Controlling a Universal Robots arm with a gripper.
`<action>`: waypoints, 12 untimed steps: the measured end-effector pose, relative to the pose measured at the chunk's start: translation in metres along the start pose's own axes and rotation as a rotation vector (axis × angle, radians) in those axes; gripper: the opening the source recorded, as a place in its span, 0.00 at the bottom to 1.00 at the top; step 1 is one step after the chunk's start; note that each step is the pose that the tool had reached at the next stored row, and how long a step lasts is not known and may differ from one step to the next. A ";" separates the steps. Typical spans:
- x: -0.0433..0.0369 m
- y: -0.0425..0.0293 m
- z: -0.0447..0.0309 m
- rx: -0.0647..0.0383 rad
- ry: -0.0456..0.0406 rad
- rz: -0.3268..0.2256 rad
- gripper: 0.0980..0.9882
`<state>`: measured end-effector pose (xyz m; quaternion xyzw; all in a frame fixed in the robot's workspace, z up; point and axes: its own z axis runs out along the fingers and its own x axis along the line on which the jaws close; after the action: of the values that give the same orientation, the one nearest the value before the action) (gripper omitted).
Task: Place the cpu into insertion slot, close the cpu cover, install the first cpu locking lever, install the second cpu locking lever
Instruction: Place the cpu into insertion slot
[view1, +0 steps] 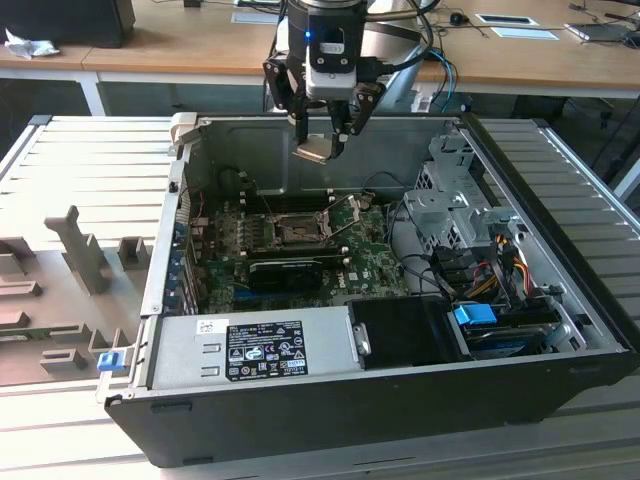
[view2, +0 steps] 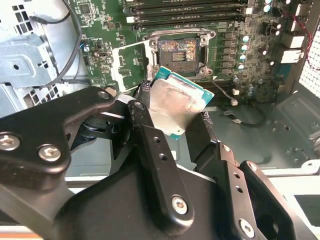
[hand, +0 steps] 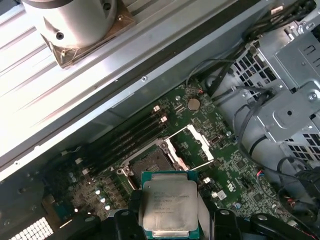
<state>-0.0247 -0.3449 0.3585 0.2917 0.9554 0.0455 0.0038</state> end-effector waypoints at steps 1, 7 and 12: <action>0.0000 0.0000 0.0000 0.000 -0.0008 0.009 0.48; 0.0000 0.0000 0.0002 -0.001 -0.0040 0.045 0.48; 0.0000 0.0000 0.0002 -0.001 -0.0068 0.076 0.48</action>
<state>-0.0247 -0.3449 0.3583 0.3280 0.9436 0.0453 0.0055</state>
